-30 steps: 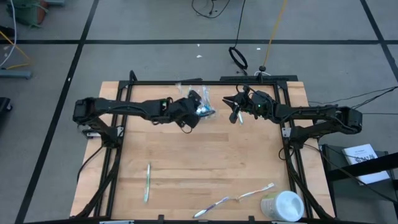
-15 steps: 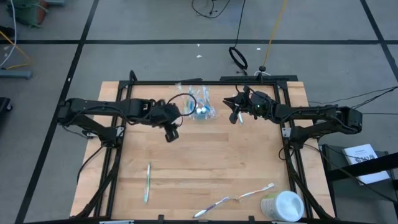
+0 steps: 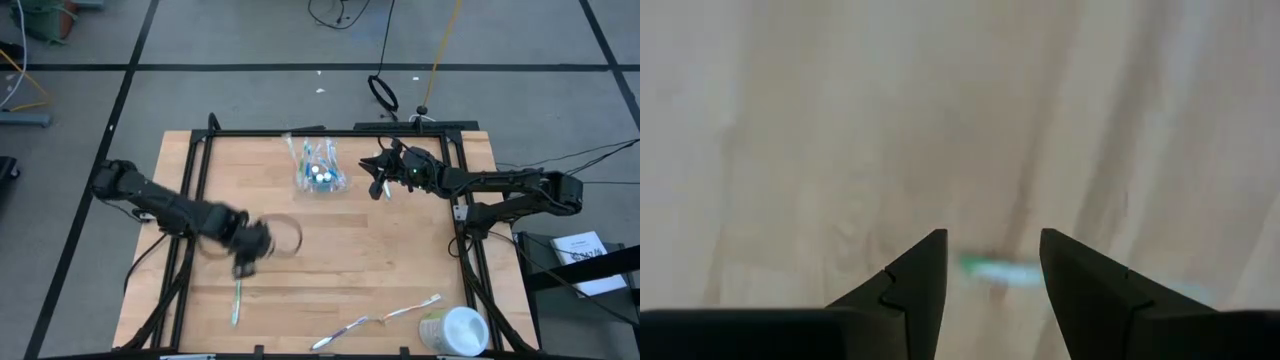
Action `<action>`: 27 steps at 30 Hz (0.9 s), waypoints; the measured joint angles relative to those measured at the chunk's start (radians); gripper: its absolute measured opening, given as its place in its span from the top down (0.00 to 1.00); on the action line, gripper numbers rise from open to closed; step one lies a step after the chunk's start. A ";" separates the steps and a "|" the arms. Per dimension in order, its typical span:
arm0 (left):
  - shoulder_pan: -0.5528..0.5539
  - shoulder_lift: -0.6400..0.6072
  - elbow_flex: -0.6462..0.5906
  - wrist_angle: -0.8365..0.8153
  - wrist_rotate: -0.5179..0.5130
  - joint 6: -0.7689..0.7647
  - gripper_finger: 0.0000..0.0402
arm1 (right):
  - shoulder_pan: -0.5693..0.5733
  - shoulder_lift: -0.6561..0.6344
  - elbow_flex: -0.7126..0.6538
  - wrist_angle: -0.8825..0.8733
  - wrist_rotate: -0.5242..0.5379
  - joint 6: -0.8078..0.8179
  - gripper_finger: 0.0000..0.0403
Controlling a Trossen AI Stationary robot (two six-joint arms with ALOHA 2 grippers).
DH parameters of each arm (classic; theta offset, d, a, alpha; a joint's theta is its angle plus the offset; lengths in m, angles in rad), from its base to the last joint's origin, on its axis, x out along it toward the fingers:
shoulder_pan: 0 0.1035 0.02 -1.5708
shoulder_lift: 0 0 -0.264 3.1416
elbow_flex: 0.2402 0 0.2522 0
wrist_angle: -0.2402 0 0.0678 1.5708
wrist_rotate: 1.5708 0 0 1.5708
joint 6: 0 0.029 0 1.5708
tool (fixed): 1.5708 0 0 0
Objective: Pick & Place toothbrushing station
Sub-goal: Put the green toothbrush into the transparent organizer
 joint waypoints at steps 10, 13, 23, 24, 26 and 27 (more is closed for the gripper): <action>-0.335 0.037 -0.274 0.310 0.047 0.338 0.58 | 0.000 0.000 0.000 0.002 0.001 -0.010 0.89; -0.408 0.087 -0.307 0.382 0.047 0.573 0.58 | 0.000 0.000 0.000 0.003 0.002 -0.026 0.89; -0.479 0.172 -0.303 0.423 -0.134 0.823 0.58 | 0.000 0.000 0.000 0.008 0.002 -0.029 0.89; -0.480 0.172 -0.301 0.421 -0.137 0.818 0.58 | 0.000 0.000 0.000 0.011 0.002 -0.029 0.89; -0.480 0.169 -0.290 0.415 -0.165 0.820 0.58 | 0.000 0.000 0.000 0.012 0.002 -0.031 0.89; -0.481 0.163 -0.279 0.415 -0.174 0.824 0.58 | 0.000 0.000 0.000 0.012 0.002 -0.031 0.89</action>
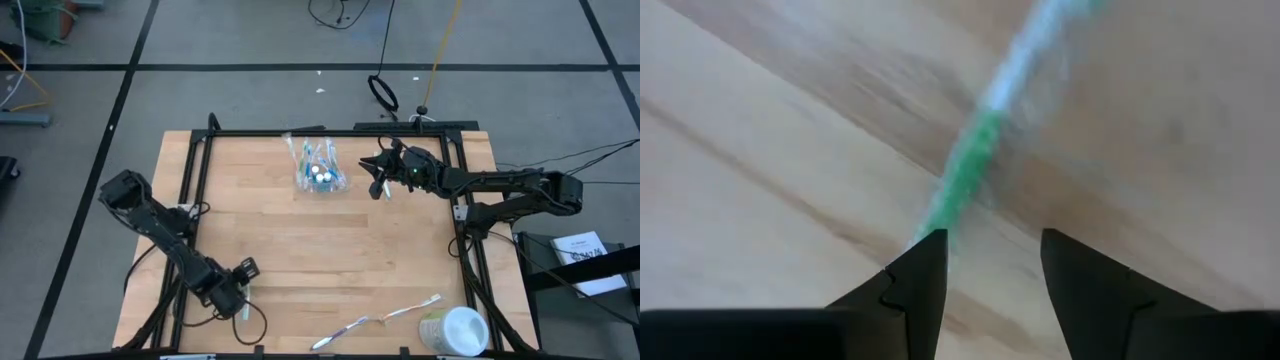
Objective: Pick & Place toothbrushing station
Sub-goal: Put the green toothbrush into the transparent organizer
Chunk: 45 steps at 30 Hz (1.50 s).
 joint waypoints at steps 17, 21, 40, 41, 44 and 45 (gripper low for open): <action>0.047 0.031 0.082 0.074 0.047 0.307 0.58 | 0.000 0.000 0.000 0.000 0.000 -0.052 0.89; 0.077 0.076 0.082 0.085 0.112 0.330 0.58 | 0.000 0.000 0.000 0.002 0.000 -0.053 0.89; 0.171 0.120 0.084 0.117 0.172 0.424 0.93 | 0.000 0.000 0.000 0.031 0.000 -0.054 0.89; 0.179 0.120 0.084 0.118 0.162 0.422 0.96 | 0.000 0.000 0.000 0.037 0.000 -0.057 0.89; 0.210 0.120 0.084 0.118 0.106 0.363 0.97 | 0.000 0.000 0.000 0.053 0.000 -0.057 0.89; 0.226 0.120 0.084 0.118 0.084 0.340 0.96 | 0.000 0.000 0.000 0.053 0.000 -0.057 0.89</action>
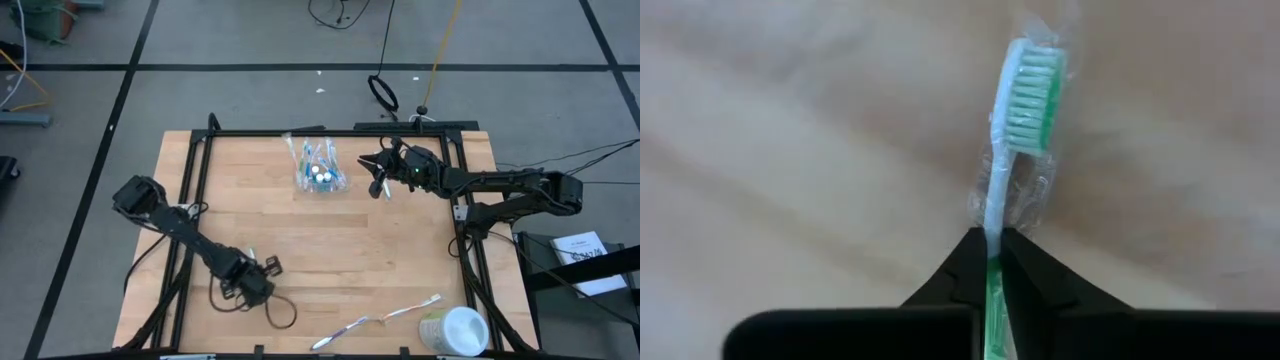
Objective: Pick & Place toothbrushing station
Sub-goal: Put the green toothbrush into the transparent organizer
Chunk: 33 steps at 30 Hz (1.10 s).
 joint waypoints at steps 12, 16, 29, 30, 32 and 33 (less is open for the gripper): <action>0.258 0.003 0.160 0.000 -0.155 0.042 0.99 | 0.000 0.000 0.000 -0.001 0.000 0.000 0.89; 0.368 0.002 0.246 0.000 -0.200 0.084 0.99 | 0.000 0.000 0.000 -0.002 0.000 0.000 0.89; 0.747 -0.143 0.386 0.034 -0.199 0.138 0.99 | 0.000 0.000 0.000 -0.040 0.000 0.000 0.89; 0.770 -0.176 0.387 0.047 -0.194 0.136 0.99 | 0.000 0.000 0.000 -0.043 0.000 0.000 0.89; 0.814 -0.235 0.387 0.065 -0.159 0.119 0.99 | 0.000 0.000 0.000 -0.041 0.000 0.000 0.89; 0.837 -0.261 0.387 0.092 -0.128 0.097 0.99 | 0.000 0.000 0.000 -0.041 0.000 0.000 0.89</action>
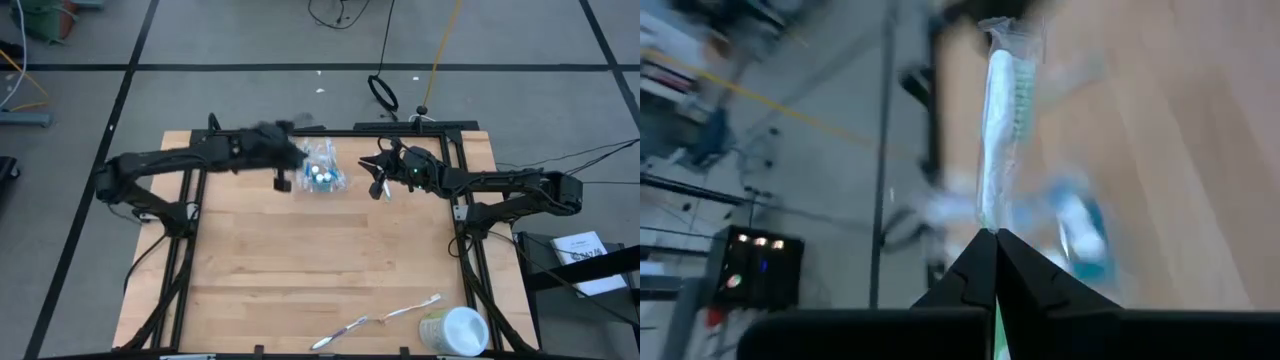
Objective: Pick & Place toothbrushing station
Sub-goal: Put the green toothbrush into the transparent organizer
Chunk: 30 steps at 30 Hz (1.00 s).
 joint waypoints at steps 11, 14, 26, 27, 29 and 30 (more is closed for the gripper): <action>0.175 -0.143 -0.344 0.607 0.354 -0.212 0.99 | 0.000 0.000 0.000 -0.056 0.000 0.008 0.89; 0.168 -0.132 -0.506 0.909 0.347 -0.300 0.99 | 0.000 0.000 0.000 -0.060 0.000 0.008 0.89; 0.078 0.022 -0.848 1.556 0.086 -0.490 0.98 | 0.000 0.000 0.000 -0.023 0.000 0.006 0.89; 0.079 0.048 -0.849 1.575 0.076 -0.496 0.98 | 0.000 0.000 0.000 -0.014 0.000 0.006 0.89; 0.081 0.104 -0.849 1.612 0.044 -0.485 0.99 | -0.001 0.000 0.000 0.006 0.000 0.003 0.89; 0.082 0.134 -0.849 1.634 0.028 -0.477 0.99 | -0.001 0.000 0.000 0.021 0.000 0.001 0.89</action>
